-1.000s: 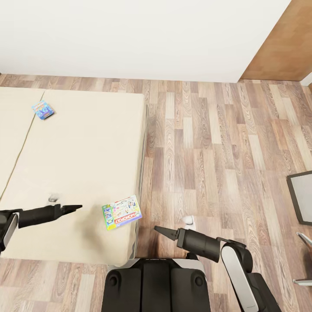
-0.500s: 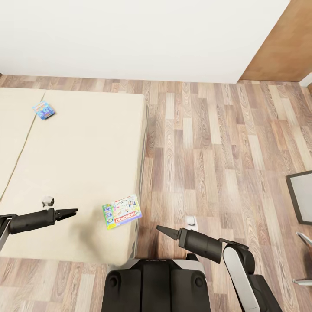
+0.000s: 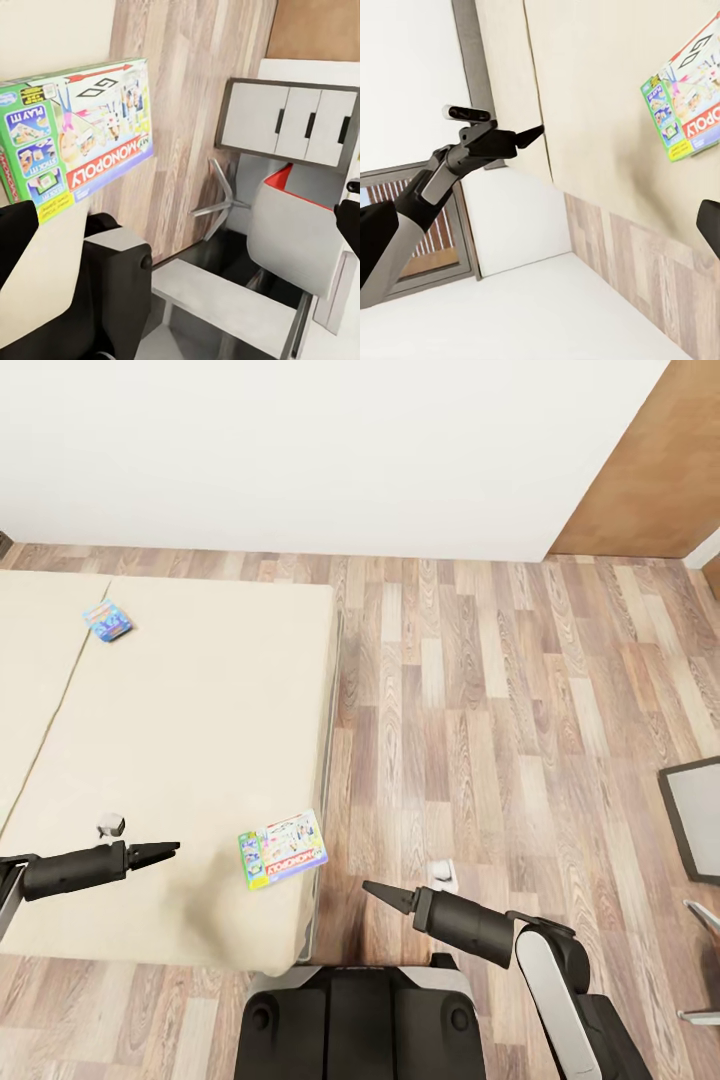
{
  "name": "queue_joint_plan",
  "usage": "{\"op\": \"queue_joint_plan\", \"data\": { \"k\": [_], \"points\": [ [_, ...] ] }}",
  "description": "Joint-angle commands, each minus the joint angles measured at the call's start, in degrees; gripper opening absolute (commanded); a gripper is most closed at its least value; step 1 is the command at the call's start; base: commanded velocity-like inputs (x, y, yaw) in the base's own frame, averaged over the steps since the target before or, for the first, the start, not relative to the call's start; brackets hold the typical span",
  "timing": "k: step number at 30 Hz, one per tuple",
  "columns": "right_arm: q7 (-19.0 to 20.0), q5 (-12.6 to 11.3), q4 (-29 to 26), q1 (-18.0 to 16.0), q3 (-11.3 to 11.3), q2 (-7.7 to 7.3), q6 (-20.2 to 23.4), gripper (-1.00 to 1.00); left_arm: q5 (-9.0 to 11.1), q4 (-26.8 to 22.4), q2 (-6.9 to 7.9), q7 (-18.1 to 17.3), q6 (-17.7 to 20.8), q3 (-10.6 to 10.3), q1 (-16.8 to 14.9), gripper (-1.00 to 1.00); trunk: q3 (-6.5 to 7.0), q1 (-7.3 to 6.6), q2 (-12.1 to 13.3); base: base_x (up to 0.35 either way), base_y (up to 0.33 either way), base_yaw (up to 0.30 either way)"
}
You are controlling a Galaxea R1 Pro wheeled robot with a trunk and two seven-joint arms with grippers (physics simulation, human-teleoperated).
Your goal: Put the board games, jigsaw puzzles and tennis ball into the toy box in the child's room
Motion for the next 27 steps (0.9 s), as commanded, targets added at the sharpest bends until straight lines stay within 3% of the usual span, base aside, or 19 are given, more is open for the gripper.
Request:
{"op": "queue_joint_plan", "data": {
  "k": [1,11,22,27],
  "points": [
    [0.16,0.10,-0.01,-0.02,-0.07,0.03,0.30,1.00,-0.05,0.00,0.01,-0.24,0.60,0.02,-0.02,1.00,0.04,0.04,-0.08,0.000,0.000,0.000],
    [0.10,0.10,0.03,0.13,0.01,-0.06,-3.51,1.00,-0.23,0.00,-0.07,-0.11,0.50,-0.06,0.06,1.00,0.98,0.04,-0.08,0.000,0.000,0.000],
    [0.26,0.05,0.04,0.15,-0.10,-0.10,-4.15,1.00,-0.24,0.00,-0.45,0.14,0.50,-0.09,0.07,1.00,2.02,0.04,-0.08,0.000,0.000,0.000],
    [0.37,-0.02,0.03,0.15,-0.72,-0.91,-4.04,1.00,-0.22,0.00,-0.70,2.18,0.50,-0.07,0.07,1.00,2.49,0.04,-0.08,0.000,0.000,0.000]
  ]
}}
